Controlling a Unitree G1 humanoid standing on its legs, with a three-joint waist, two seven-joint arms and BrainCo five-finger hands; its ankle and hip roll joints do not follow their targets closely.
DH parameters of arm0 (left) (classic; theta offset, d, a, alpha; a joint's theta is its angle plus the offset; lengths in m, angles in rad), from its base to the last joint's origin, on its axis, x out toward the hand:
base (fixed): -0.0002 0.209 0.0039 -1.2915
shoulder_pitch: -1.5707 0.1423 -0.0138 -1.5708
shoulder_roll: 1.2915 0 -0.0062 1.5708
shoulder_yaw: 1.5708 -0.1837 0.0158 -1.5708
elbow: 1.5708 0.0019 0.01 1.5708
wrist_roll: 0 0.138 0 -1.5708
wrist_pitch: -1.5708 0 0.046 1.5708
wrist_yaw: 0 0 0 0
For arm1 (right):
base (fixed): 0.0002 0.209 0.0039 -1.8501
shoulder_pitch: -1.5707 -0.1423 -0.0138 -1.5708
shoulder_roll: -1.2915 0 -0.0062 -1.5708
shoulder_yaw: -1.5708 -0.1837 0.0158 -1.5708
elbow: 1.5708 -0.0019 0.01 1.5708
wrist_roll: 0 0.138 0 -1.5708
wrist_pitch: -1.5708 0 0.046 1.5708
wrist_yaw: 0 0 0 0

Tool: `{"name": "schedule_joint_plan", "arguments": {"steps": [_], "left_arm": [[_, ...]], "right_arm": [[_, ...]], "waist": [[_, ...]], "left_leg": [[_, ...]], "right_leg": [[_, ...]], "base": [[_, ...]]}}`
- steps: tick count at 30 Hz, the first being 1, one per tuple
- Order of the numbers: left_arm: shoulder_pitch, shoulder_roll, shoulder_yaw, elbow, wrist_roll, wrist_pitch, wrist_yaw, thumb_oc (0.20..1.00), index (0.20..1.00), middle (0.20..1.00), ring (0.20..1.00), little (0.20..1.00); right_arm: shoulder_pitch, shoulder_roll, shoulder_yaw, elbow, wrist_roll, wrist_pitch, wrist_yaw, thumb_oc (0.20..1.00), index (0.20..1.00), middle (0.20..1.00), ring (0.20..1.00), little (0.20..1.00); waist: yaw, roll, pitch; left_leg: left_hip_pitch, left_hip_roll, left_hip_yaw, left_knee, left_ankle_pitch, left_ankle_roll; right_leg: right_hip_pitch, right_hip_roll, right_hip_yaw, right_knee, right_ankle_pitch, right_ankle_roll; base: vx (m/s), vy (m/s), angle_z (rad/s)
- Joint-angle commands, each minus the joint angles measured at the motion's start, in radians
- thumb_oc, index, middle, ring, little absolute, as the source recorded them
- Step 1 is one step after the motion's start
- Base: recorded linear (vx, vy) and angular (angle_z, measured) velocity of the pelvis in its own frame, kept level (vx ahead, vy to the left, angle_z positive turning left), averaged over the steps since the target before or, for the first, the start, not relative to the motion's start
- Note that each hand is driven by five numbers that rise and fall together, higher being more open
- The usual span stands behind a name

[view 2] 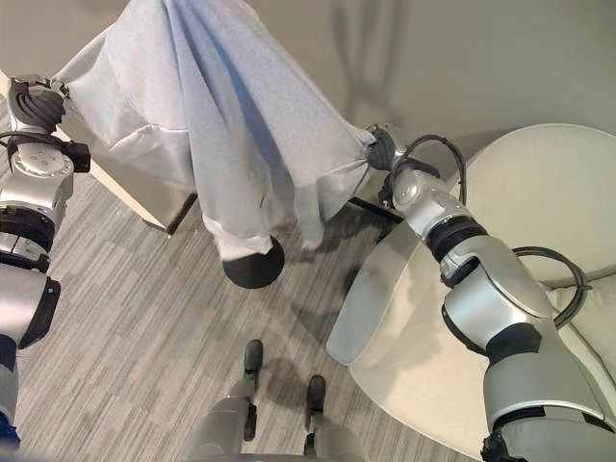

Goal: Hang the clothes on the sofa on the clothes rack.

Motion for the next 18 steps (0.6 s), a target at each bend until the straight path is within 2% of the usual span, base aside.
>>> {"name": "schedule_joint_plan", "arguments": {"steps": [1,8,9,10,11,12,18], "left_arm": [[-0.081,0.004,0.0,0.031,0.008,-0.042,0.025,0.2,0.2,0.2,0.2,0.2],[-0.012,-0.024,0.046,-0.072,-0.011,-0.069,0.04,0.2,0.2,0.2,0.2,0.2],[0.015,-0.026,0.06,-0.116,-0.012,-0.078,0.045,0.2,0.2,0.2,0.2,0.2],[0.047,-0.032,0.074,-0.168,-0.016,-0.088,0.047,0.213,0.213,0.213,0.213,0.213],[0.073,-0.039,0.091,-0.211,-0.028,-0.099,0.05,0.457,0.457,0.457,0.457,0.457],[0.106,-0.049,0.106,-0.256,-0.029,-0.105,0.05,1.0,1.0,1.0,1.0,1.0],[0.31,-0.124,0.177,-0.471,-0.027,-0.126,0.02,1.0,1.0,1.0,1.0,1.0]], "right_arm": [[-0.058,-0.047,-0.05,0.109,-0.007,-0.003,-0.03,0.2,0.2,0.2,0.2,0.2],[0.027,-0.031,-0.121,-0.01,0.079,-0.046,-0.037,0.2,0.2,0.2,0.2,0.2],[0.051,-0.034,-0.136,-0.044,0.097,-0.056,-0.036,0.423,0.423,0.423,0.423,0.423],[0.079,-0.037,-0.15,-0.066,0.111,-0.063,-0.031,1.0,1.0,1.0,1.0,1.0],[0.103,-0.037,-0.164,-0.095,0.121,-0.07,-0.026,1.0,1.0,1.0,1.0,1.0],[0.133,-0.042,-0.179,-0.118,0.128,-0.071,-0.021,1.0,1.0,1.0,1.0,1.0],[0.327,-0.049,-0.344,-0.257,0.149,-0.09,-0.041,1.0,1.0,1.0,1.0,1.0]], "waist": [[0.037,0.012,0.035],[0.042,0.021,0.045],[0.043,0.023,0.044],[0.045,0.026,0.044],[0.048,0.027,0.046],[0.049,0.03,0.044],[0.049,0.046,0.033]], "left_leg": [[0.091,0.025,-0.008,-0.001,-0.111,-0.074],[0.095,0.022,-0.015,-0.001,-0.111,-0.071],[0.098,0.021,-0.016,-0.001,-0.113,-0.07],[0.1,0.021,-0.017,-0.001,-0.114,-0.069],[0.102,0.02,-0.016,-0.001,-0.115,-0.068],[0.105,0.019,-0.017,-0.001,-0.117,-0.067],[0.133,0.012,-0.008,-0.001,-0.132,-0.059]], "right_leg": [[0.033,-0.092,-0.037,0.001,0.088,0.092],[0.035,-0.095,-0.045,0.002,0.084,0.091],[0.038,-0.096,-0.046,0.002,0.083,0.091],[0.041,-0.097,-0.049,0.003,0.083,0.091],[0.043,-0.099,-0.051,0.004,0.083,0.092],[0.047,-0.101,-0.053,0.005,0.081,0.092],[0.074,-0.115,-0.073,0.006,0.067,0.09]], "base": [[0.0,0.0,0.0],[0.0,-0.002,0.02],[-0.01,-0.003,0.03],[0.0,0.0,0.0],[-0.01,-0.002,0.04],[0.0,0.0,0.0],[0.0,0.0,0.0]]}}
